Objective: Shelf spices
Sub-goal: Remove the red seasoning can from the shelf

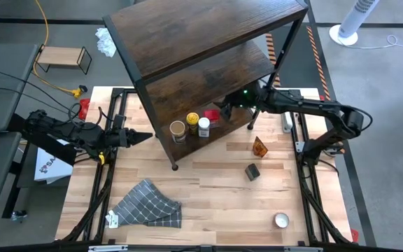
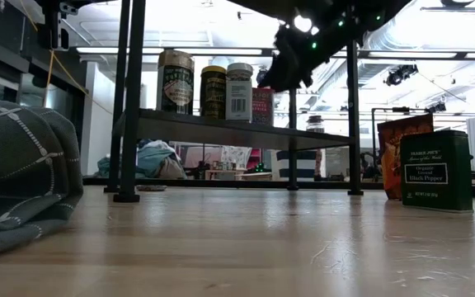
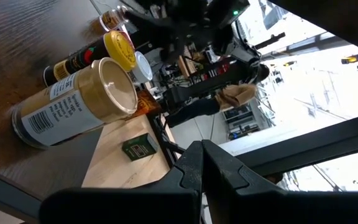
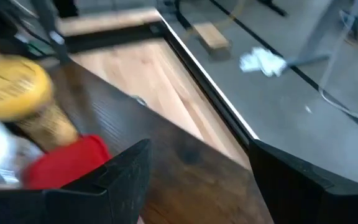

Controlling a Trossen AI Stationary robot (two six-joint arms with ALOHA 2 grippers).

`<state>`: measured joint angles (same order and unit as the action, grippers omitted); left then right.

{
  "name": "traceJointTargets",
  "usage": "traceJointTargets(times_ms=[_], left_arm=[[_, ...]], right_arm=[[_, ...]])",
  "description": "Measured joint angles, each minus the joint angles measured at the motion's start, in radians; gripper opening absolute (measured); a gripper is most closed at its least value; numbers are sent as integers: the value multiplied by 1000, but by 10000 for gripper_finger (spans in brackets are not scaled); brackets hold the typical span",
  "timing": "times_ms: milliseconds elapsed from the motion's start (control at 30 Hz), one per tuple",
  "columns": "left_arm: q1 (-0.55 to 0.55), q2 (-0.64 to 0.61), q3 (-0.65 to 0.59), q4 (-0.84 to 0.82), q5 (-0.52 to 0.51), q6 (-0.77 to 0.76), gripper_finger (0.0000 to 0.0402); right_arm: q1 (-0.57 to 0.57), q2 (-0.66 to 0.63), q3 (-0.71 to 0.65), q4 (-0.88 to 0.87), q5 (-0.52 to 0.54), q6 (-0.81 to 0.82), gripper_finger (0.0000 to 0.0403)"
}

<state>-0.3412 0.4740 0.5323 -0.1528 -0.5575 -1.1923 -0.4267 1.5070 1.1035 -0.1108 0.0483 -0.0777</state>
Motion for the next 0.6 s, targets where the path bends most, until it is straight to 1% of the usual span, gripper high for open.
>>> traceJointTargets(times_ms=[133,233,433,600], left_arm=[[0,0,0,0,-3,8,0],[0,0,0,0,-3,8,0],[0,0,0,0,-1,26,0],[0,0,0,0,22,30,0]], right_arm=[[30,36,0,2,57,4,263],[48,32,0,-15,57,18,263],[85,-9,1,-133,53,31,263],[131,-43,0,-198,55,62,263]])
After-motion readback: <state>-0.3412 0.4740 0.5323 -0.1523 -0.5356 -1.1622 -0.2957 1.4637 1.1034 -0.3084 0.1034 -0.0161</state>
